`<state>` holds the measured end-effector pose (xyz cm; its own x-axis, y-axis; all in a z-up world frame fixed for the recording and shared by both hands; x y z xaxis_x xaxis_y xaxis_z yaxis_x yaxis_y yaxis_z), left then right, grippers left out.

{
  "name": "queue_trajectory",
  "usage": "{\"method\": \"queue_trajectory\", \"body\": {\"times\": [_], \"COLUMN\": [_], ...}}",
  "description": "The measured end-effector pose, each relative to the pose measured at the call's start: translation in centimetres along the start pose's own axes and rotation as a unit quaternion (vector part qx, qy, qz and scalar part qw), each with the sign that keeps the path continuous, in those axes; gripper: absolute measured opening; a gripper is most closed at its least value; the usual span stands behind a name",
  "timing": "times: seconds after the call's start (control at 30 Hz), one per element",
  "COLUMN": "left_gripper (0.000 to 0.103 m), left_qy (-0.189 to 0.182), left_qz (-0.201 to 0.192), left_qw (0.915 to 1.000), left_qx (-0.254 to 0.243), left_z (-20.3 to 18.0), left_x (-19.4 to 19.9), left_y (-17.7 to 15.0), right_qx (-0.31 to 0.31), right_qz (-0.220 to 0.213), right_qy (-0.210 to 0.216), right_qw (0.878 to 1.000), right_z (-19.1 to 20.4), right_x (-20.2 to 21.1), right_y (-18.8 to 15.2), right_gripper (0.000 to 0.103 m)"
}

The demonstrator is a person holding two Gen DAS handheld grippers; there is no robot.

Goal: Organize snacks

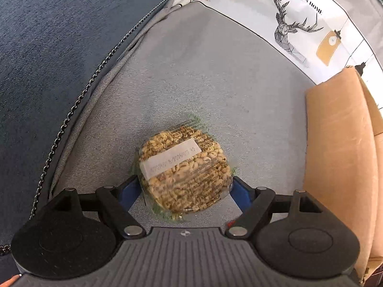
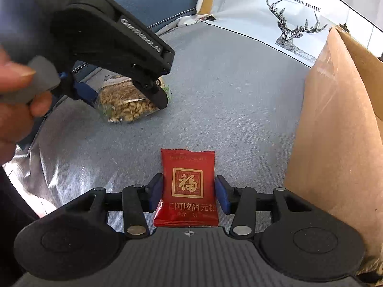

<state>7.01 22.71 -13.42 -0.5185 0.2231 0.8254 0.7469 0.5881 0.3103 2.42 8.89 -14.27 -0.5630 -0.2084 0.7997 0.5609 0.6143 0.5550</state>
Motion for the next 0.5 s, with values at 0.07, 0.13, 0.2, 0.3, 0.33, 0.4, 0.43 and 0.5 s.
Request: {"method": "queue_trajectory", "body": {"times": [0.07,0.13,0.2,0.3,0.33,0.4,0.43,0.5], "left_gripper": [0.084,0.085,0.085,0.086,0.087,0.087,0.087,0.087], "left_qy": [0.006,0.013,0.014,0.013,0.013,0.013,0.013,0.012], "left_qz": [0.003,0.005,0.006,0.007,0.007,0.007,0.007,0.006], "left_qw": [0.9999,0.9998,0.9997,0.9997,0.9997,0.9997,0.9997,0.9998], "left_qx": [-0.008,-0.015,-0.017,-0.017,-0.019,-0.020,-0.019,-0.017], "left_z": [-0.1,-0.2,-0.3,-0.3,-0.3,-0.3,-0.4,-0.3], "left_x": [-0.4,-0.7,-0.9,-1.3,-1.2,-1.4,-1.4,-1.4], "left_y": [0.1,0.2,0.2,0.3,0.1,0.2,0.2,0.2], "right_qx": [0.006,0.012,0.014,0.016,0.015,0.014,0.015,0.016], "right_qz": [-0.002,-0.005,-0.006,-0.006,-0.006,-0.009,-0.010,-0.012], "right_qy": [0.001,0.001,0.000,0.004,0.005,0.005,0.004,0.002], "right_qw": [1.000,1.000,1.000,1.000,1.000,1.000,1.000,1.000], "right_z": [0.0,-0.1,-0.1,0.2,0.2,0.1,0.2,0.2], "right_x": [0.0,-0.1,-0.2,-0.2,-0.2,-0.1,-0.1,0.0], "right_y": [0.0,0.0,0.0,0.0,0.0,0.0,0.1,0.0], "right_gripper": [0.049,0.049,0.049,0.046,0.046,0.044,0.044,0.044]}}
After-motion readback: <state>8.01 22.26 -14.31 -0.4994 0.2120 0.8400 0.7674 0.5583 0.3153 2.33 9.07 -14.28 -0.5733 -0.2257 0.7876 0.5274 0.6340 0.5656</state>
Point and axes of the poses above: each gripper's, at about its wrist camera, not at the fingertips, and x roughly against the way its jaws point, z to its left, y to its top, the point moved 7 cm from there along -x, roughly the way its jaws point, and after that the axes turned 15 degrees about -y, right-handed, at the moved point
